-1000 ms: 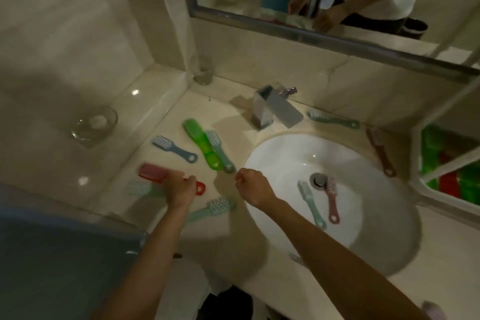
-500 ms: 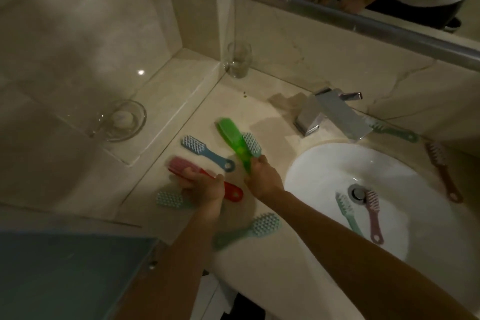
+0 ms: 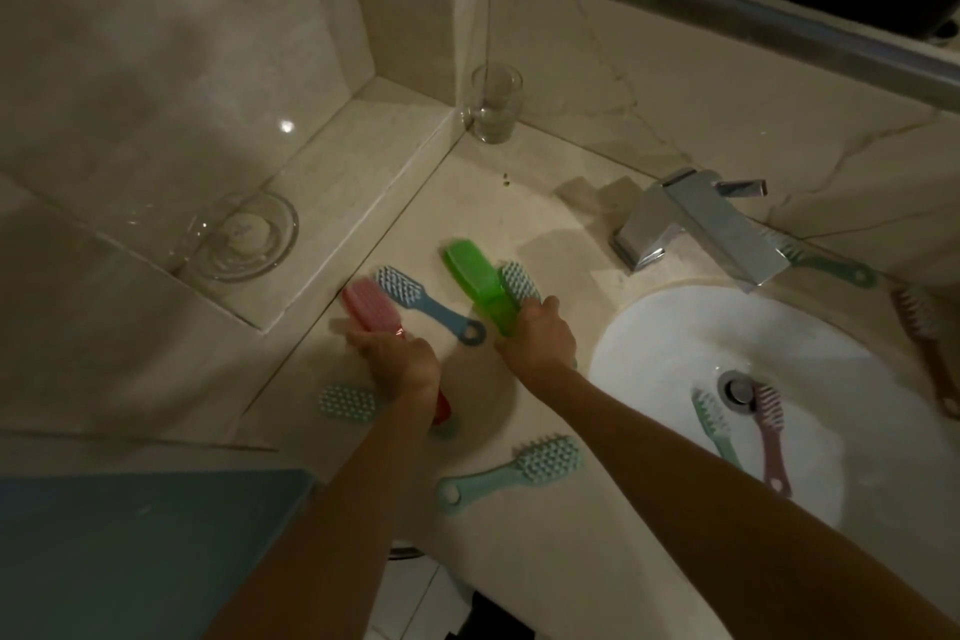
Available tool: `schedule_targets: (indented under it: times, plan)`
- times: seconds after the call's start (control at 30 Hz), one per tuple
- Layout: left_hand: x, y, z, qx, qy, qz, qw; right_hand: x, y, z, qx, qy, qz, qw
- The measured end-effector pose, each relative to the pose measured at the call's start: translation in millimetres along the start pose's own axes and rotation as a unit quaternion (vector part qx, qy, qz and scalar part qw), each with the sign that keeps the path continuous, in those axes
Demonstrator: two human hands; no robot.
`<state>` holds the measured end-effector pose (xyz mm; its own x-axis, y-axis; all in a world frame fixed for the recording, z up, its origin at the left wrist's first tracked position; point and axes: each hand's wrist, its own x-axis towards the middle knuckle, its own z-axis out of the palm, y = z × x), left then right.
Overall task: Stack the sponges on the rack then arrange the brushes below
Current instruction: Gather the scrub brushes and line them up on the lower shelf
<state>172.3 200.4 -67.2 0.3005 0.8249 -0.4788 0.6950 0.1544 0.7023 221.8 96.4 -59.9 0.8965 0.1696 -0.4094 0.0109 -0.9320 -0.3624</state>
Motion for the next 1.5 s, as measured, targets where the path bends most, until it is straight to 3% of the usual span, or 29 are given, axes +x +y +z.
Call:
schedule_targets:
  times: [0.23,0.43,0.57,0.77,1.0,1.33,1.5]
  plan:
    - [-10,11,-14,0.006,0.017,0.049,0.999,-6,5,-5,-0.051,-0.017,-0.003,0.999]
    - [-35,24,-24,-0.022,-0.009,0.125,0.992,-28,22,-30,0.029,0.016,-0.014,0.999]
    - [-66,35,-18,-0.015,-0.076,0.209,0.975,-51,53,-57,0.105,0.058,-0.010,0.993]
    - [-146,46,15,0.034,-0.231,0.357,0.904,-101,123,-95,0.194,0.176,0.060,0.963]
    - [-257,21,77,0.131,-0.386,0.428,0.807,-171,229,-120,0.292,0.292,0.156,0.898]
    - [-422,-20,160,0.180,-0.541,0.453,0.685,-254,381,-152,0.285,0.384,0.303,0.825]
    - [-480,-18,209,0.179,-0.579,0.421,0.675,-259,446,-171,0.277,0.345,0.340,0.830]
